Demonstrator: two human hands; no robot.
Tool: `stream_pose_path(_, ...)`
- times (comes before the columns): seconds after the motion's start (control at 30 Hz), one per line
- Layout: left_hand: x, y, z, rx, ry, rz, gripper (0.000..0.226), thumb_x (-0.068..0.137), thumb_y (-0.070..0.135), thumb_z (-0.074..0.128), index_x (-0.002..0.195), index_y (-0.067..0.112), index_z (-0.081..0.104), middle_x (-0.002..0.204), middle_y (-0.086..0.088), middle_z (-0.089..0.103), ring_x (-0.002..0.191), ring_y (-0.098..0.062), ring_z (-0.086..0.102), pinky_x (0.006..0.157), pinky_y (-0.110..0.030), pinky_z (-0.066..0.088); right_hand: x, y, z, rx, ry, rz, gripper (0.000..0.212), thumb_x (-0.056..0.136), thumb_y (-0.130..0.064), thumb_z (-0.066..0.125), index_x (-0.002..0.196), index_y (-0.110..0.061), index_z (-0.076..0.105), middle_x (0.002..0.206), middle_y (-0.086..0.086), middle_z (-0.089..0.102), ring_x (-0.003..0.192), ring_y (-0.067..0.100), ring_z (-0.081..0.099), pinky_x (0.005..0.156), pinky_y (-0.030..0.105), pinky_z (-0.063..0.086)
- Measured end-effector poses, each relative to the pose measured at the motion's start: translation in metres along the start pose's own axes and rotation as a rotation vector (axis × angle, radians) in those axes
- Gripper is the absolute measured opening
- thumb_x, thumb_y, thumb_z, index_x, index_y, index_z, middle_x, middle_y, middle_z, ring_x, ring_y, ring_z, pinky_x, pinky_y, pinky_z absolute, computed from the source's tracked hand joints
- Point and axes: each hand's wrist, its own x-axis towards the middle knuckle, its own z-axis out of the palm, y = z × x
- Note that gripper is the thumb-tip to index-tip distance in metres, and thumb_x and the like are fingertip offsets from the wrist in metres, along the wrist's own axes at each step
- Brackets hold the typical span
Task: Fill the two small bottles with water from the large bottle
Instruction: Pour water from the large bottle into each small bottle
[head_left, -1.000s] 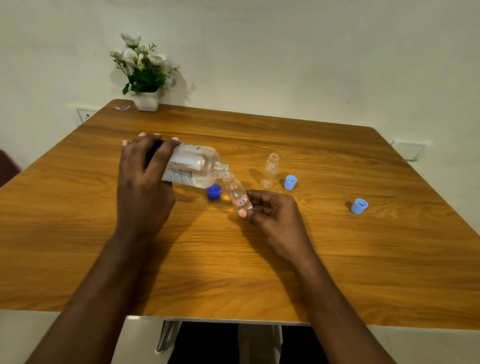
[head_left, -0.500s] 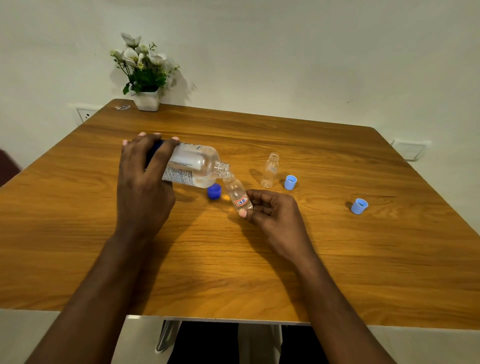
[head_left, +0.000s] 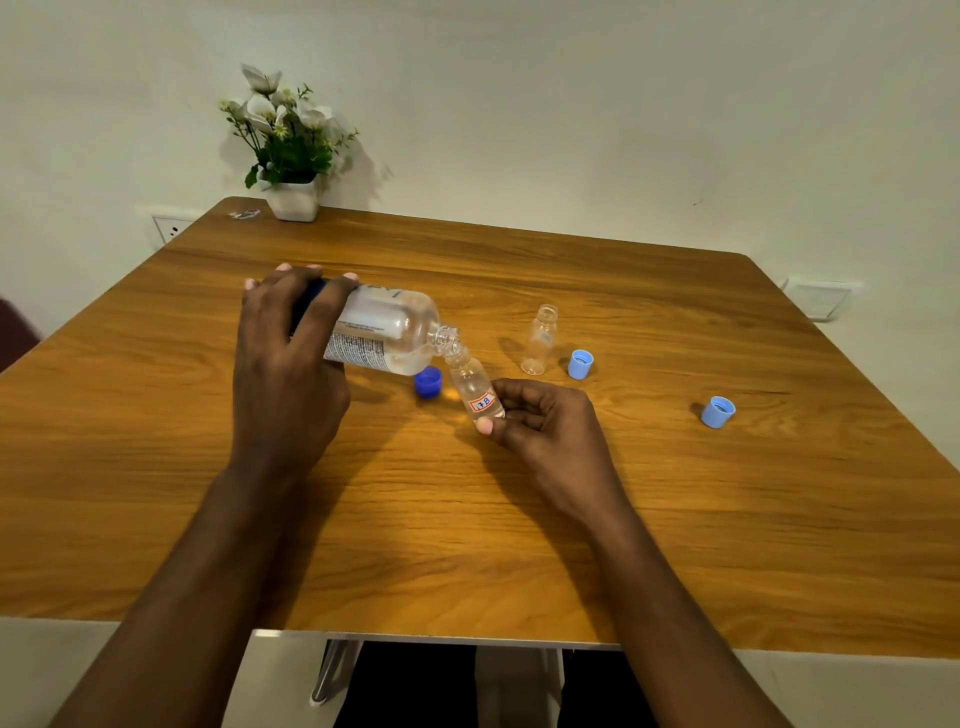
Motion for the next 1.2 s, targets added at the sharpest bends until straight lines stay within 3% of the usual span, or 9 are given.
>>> stream_pose_path(0.5,0.0,-0.0001,0.0004,-0.004,0.003,0.0,0.064,0.077,-0.016,0.059,0.135,0.009,0.049,0.132,-0.022,0.049,0.133,-0.036,0.038,0.118,-0.04,0.019,-0.0003,-0.0005,0.0008,0.002,-0.005,0.006,0.034,0.078,0.003,0.072,0.101,-0.021,0.071,0.096,-0.007,0.075,0.087,0.003,0.07,0.078,0.016,0.051)
stream_pose_path(0.67,-0.0004,-0.001,0.0011,-0.003,0.009,0.009,0.066,0.075,-0.017,0.06,0.134,0.009,0.049,0.131,-0.022,0.05,0.131,-0.036,0.039,0.116,-0.05,0.026,-0.0002,-0.0021,0.0016,0.011,-0.011,0.003,0.034,0.079,0.006,0.071,0.097,-0.024,0.07,0.092,-0.008,0.074,0.083,0.0,0.069,0.076,0.014,0.051)
stream_pose_path(1.2,-0.0008,-0.0014,0.0014,0.0,0.007,0.01,0.067,0.075,-0.018,0.059,0.135,0.01,0.048,0.132,-0.022,0.049,0.132,-0.037,0.039,0.113,-0.054,0.029,0.0,-0.0009,0.0006,0.007,-0.011,0.0,0.034,0.079,0.006,0.071,0.1,-0.021,0.071,0.094,-0.007,0.074,0.085,0.001,0.069,0.078,0.015,0.052)
